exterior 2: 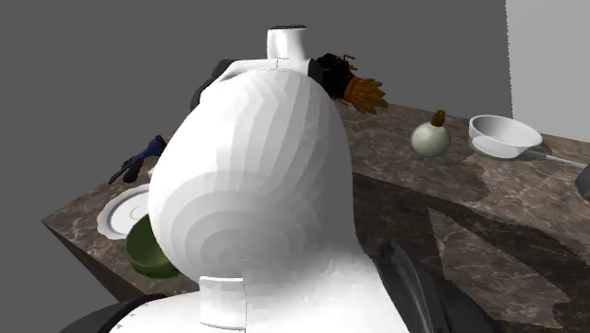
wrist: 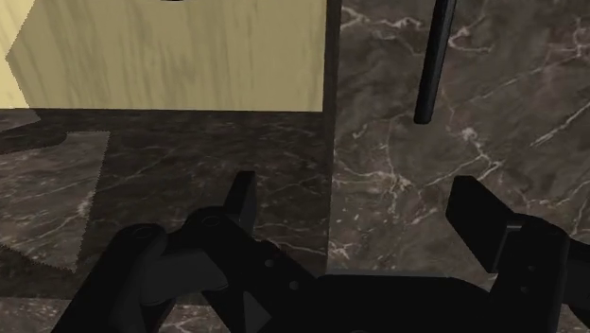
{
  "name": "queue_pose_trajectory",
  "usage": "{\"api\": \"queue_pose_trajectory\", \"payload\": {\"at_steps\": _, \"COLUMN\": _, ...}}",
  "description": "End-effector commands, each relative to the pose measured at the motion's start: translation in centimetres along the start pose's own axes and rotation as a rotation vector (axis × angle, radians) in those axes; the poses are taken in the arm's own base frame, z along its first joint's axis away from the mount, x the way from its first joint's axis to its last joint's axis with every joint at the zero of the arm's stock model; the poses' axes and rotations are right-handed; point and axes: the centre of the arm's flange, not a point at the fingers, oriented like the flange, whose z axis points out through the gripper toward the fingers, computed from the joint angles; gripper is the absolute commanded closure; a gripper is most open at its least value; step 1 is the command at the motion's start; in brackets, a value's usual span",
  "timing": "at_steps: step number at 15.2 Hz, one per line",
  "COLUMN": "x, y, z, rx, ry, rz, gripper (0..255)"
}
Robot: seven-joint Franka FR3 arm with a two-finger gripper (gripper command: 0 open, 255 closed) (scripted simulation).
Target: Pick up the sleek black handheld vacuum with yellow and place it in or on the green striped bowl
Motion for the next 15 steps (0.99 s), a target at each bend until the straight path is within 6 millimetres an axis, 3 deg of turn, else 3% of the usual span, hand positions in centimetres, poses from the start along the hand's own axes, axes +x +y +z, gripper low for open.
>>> {"api": "queue_pose_trajectory", "payload": {"at_steps": 1, "x": 0.8, "y": -2.5, "z": 0.6, "rx": 0.002, "ry": 0.001, "rz": 0.001, "gripper": 0}}
{"api": "queue_pose_trajectory", "payload": {"at_steps": 15, "x": 4.8, "y": -20.2, "z": 3.9, "rx": 0.004, "ry": 0.012, "rz": -0.003, "gripper": 0}}
